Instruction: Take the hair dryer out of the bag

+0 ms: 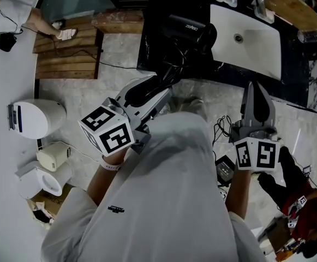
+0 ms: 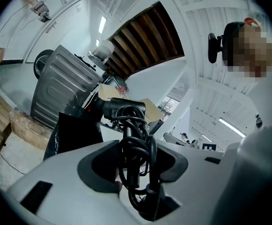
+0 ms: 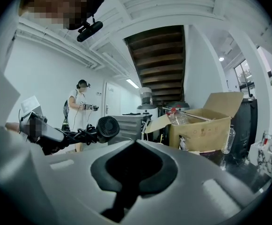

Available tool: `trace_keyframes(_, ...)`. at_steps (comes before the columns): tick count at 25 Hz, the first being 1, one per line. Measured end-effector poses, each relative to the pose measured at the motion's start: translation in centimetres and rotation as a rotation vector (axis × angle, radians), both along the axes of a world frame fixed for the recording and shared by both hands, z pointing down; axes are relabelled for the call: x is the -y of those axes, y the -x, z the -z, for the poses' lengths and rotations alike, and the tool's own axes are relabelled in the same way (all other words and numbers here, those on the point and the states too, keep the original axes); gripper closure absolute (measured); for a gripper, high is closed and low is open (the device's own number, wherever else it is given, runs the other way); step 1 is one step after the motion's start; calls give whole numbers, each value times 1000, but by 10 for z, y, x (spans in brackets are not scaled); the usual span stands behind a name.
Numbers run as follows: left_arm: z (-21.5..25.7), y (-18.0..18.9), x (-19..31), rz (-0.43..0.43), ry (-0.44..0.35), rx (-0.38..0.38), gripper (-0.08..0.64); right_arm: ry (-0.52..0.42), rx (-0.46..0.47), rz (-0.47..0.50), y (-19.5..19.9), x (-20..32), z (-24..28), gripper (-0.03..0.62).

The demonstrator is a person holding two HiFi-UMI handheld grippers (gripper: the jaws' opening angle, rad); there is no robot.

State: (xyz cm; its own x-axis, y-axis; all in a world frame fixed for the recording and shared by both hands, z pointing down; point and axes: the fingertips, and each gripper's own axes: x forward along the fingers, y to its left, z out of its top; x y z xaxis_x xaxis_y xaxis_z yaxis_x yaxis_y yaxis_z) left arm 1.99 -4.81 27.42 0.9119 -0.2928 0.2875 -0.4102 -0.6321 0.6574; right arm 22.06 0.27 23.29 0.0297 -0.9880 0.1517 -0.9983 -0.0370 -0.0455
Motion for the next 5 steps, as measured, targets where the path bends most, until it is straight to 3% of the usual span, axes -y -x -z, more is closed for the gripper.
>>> trace_keyframes(5, -2, 0, 6, 0, -1, 3, 374, 5, 3, -2, 1, 7, -3, 580)
